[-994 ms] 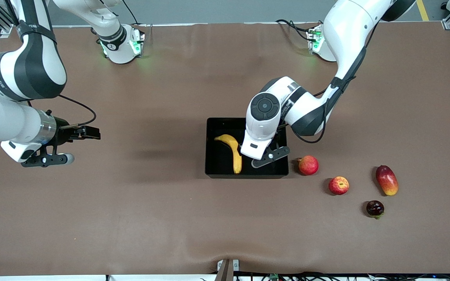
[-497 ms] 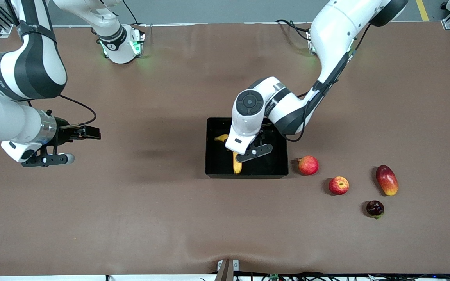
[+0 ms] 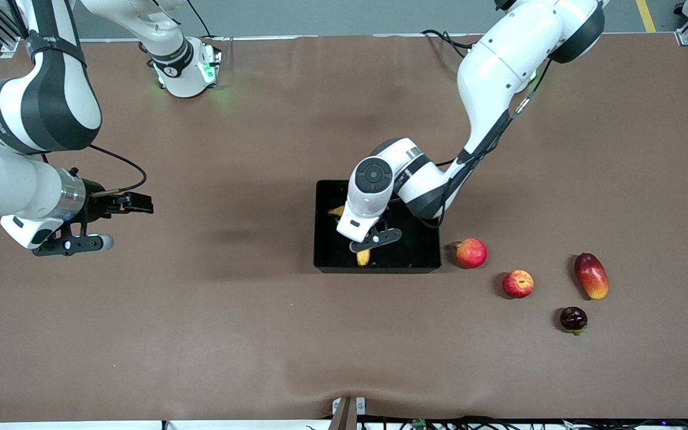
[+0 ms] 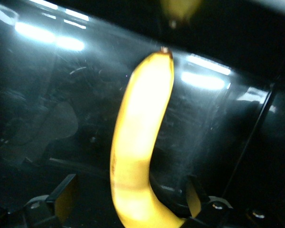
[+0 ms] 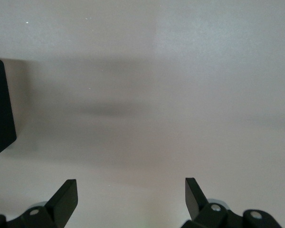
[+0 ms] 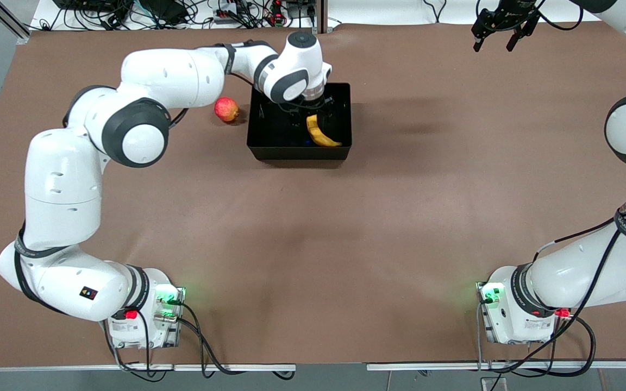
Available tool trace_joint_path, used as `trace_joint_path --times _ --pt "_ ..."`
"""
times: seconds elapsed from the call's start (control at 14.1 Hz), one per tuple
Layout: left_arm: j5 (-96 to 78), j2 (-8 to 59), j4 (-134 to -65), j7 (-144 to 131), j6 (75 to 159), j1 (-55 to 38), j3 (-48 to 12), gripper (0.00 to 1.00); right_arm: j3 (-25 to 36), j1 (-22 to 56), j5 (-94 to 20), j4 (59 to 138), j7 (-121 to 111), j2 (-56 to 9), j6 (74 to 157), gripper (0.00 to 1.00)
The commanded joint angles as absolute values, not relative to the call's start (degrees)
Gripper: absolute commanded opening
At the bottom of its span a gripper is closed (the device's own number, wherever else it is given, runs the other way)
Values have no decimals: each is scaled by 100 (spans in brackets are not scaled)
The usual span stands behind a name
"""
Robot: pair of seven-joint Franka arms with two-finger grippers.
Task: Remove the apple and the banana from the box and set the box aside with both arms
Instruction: 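Grasp the yellow banana with the left gripper and lift it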
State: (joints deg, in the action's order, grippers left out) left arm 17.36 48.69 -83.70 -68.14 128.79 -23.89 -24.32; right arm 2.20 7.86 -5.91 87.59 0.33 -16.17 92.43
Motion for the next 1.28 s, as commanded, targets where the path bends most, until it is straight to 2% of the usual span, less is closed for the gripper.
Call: trace_joint_path --times 0.0,0.14,0.28,0.36,0.85,1.21 --pt "1898 4992 -8288 -6943 12981 -2505 -2373 79 246 773 -668 8631 -52 -1626 9185 100" --pt "1898 5001 -8288 -6935 13017 -2514 -2364 33 246 809 -624 8631 -62 -1635 9184 100" --pt "1951 4992 -8279 -6847 13017 -2584 -2356 4 246 809 -624 8631 -62 -1652 9176 100" --pt "2073 4966 -8279 -6873 13017 -2593 -2364 0 246 809 -624 8631 -62 -1652 9176 100" --pt "2224 4483 -8262 -6908 12789 -2566 -2364 0 246 817 -659 8631 -62 -1784 9220 100" --pt "2206 3860 -8279 -6864 12077 -2496 -2408 0 237 1142 -642 8666 -246 -2276 9895 100"
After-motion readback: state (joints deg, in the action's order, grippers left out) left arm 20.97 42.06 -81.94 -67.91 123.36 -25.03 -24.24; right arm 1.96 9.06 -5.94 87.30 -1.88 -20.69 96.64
